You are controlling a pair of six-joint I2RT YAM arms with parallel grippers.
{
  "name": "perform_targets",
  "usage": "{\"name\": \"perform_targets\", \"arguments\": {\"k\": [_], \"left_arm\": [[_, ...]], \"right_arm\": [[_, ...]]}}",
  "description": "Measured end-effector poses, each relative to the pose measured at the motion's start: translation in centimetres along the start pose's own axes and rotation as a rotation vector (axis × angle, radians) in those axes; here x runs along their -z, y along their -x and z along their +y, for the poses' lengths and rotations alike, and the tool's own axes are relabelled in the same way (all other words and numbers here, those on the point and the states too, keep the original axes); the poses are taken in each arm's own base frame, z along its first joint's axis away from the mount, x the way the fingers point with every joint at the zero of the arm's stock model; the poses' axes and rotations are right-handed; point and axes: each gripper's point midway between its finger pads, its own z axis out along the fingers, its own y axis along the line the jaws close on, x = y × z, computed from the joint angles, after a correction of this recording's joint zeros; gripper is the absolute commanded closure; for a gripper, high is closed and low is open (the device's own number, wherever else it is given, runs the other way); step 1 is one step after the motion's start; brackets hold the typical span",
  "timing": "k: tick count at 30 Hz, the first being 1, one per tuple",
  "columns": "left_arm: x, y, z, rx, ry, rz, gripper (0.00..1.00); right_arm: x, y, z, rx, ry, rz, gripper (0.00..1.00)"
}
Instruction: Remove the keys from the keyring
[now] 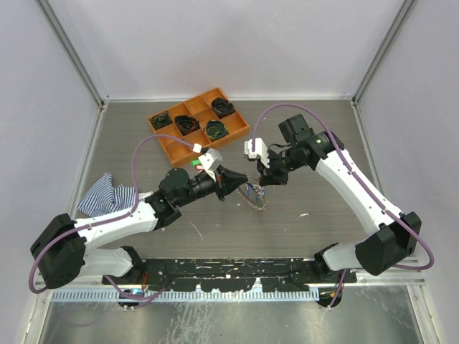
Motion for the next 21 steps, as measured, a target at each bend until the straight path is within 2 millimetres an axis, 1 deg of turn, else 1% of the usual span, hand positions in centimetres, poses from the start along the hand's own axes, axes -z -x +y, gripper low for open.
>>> {"name": "perform_targets", "arguments": {"k": [2, 6, 9, 12, 18, 19, 21], "left_arm": [[0.0, 0.1, 0.0, -0.002, -0.001, -0.005, 1.00], [-0.1, 0.1, 0.0, -0.007, -0.002, -0.006, 1.00], [-0.2, -0.5, 0.2, -0.007, -0.002, 0.005, 1.00], [-0.3, -1.5, 0.4, -0.003, -0.004, 0.020, 1.00], [-0.9, -1.9, 0.5, -0.005, -0.017, 0.006, 1.00], [-0.9, -1.9, 0.5, -0.006, -0.017, 0.002, 0.98], [-0.8, -2.0, 0.5, -0.006, -0.018, -0.003, 0.88]], "right_arm": [[0.0, 0.1, 0.1, -0.004, 0.007, -0.010, 0.99], [0.2, 0.5, 0.3, -0.015, 0.019, -0.033, 0.99], [0.4, 1.1, 0.3, -0.020, 0.017, -0.048, 0.99], [0.5, 1.4, 0.3, -0.030, 0.017, -0.057, 0.99], [0.5, 1.3, 0.3, -0.051, 0.014, -0.051, 0.99], [0.5, 1.3, 0.3, -0.052, 0.013, -0.050, 0.99], [0.5, 1.2, 0.3, -0.055, 0.010, -0.046, 0.99]]}}
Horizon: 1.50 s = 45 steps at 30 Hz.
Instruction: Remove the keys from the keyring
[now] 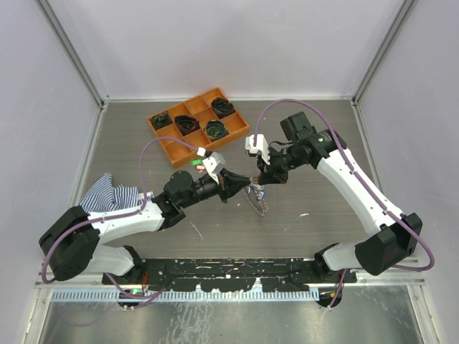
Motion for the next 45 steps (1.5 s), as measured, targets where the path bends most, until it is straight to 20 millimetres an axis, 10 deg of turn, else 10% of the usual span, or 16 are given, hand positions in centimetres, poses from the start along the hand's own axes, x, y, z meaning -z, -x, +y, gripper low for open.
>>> {"name": "perform_targets", "arguments": {"k": [9, 17, 23, 32, 45], "left_arm": [[2.2, -1.7, 0.0, -0.050, 0.001, 0.033, 0.58], [4.9, 2.3, -2.6, -0.228, -0.096, 0.000, 0.42], [4.5, 3.2, -4.3, -0.237, -0.186, 0.029, 0.53], [2.6, -1.9, -2.6, -0.231, -0.219, 0.175, 0.70], [1.3, 0.7, -2.2, -0.218, -0.286, 0.138, 0.83]], "right_arm": [[0.1, -0.4, -0.2, -0.006, -0.014, 0.023, 0.99], [0.2, -0.9, -0.1, -0.008, -0.016, 0.042, 0.99], [0.0, -1.3, 0.1, -0.006, -0.005, 0.050, 0.99], [0.1, -1.1, 0.5, 0.012, 0.005, 0.039, 0.99], [0.3, -1.2, 1.0, 0.020, 0.015, 0.028, 0.99]]}}
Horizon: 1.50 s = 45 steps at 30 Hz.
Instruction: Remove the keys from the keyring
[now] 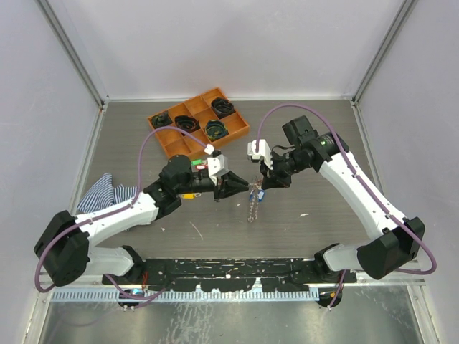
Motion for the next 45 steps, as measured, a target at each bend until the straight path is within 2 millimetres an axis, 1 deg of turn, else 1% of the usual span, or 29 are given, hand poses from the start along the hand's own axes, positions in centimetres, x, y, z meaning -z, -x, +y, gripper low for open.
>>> {"name": "perform_targets", "arguments": {"k": [2, 5, 7, 9, 18, 22, 26, 31, 35, 41, 45], "left_arm": [[-0.1, -0.1, -0.4, 0.020, -0.021, 0.000, 0.82], [-0.2, 0.2, -0.8, 0.031, -0.042, -0.014, 0.79], [-0.2, 0.4, -0.8, 0.034, -0.045, -0.018, 0.76], [-0.2, 0.3, -0.8, 0.038, -0.045, -0.017, 0.76], [-0.2, 0.1, -1.0, 0.060, -0.048, -0.009, 0.82], [-0.3, 0.0, -1.7, 0.081, -0.062, -0.007, 0.85], [-0.6, -0.8, -2.0, 0.103, -0.073, 0.006, 0.84], [-1.1, -2.7, -1.8, 0.135, -0.072, 0.050, 0.82], [-1.2, -3.7, -1.4, 0.136, -0.060, 0.075, 0.82], [-1.0, -4.1, -1.2, 0.139, -0.052, 0.088, 0.79], [-1.1, -4.0, -1.1, 0.139, -0.052, 0.087, 0.78]], "right_arm": [[0.0, 0.0, 0.0, 0.000, 0.001, -0.002, 0.99], [0.0, 0.1, 0.1, 0.000, 0.003, -0.004, 0.99], [0.0, 0.1, 0.1, 0.000, 0.004, -0.005, 0.99], [0.0, 0.1, 0.1, 0.000, 0.005, -0.007, 0.99], [0.0, 0.1, 0.1, -0.001, 0.007, -0.010, 0.99], [0.0, 0.2, 0.1, -0.001, 0.007, -0.011, 0.99], [0.0, 0.2, 0.2, 0.002, 0.011, -0.015, 0.99], [0.0, 0.2, 0.2, 0.006, 0.012, -0.016, 0.99], [0.0, 0.3, 0.2, 0.005, 0.014, -0.020, 0.99], [0.0, 0.4, 0.2, 0.008, 0.018, -0.025, 0.99], [0.0, 0.4, 0.3, 0.011, 0.022, -0.030, 0.99]]}}
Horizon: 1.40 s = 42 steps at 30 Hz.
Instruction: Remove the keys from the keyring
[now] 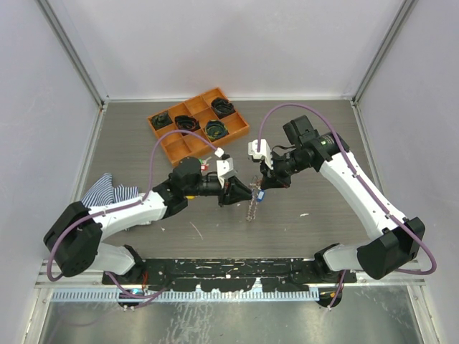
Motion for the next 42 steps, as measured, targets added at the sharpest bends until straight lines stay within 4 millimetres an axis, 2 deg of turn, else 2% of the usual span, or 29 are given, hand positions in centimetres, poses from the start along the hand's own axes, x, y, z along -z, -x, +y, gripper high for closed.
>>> {"name": "perform_targets", "arguments": {"k": [8, 15, 29, 34, 42], "left_arm": [[-0.4, 1.1, 0.3, -0.001, 0.003, -0.017, 0.75], [-0.4, 1.2, 0.7, 0.004, 0.032, -0.020, 0.71], [-0.4, 1.5, 1.0, 0.014, 0.048, -0.015, 0.76], [-0.6, 2.4, 0.9, 0.015, 0.038, -0.031, 0.75], [-0.3, 2.4, 0.8, 0.016, 0.013, -0.031, 0.75]], "right_arm": [[0.0, 0.1, 0.1, 0.001, 0.005, -0.007, 0.99], [0.0, 0.1, 0.1, 0.006, 0.007, -0.008, 0.99], [0.0, 0.2, 0.1, 0.013, 0.010, -0.013, 0.99], [0.0, 0.2, 0.2, 0.011, 0.013, -0.012, 0.99], [0.1, 0.2, 0.3, 0.013, 0.012, -0.014, 0.99]]}}
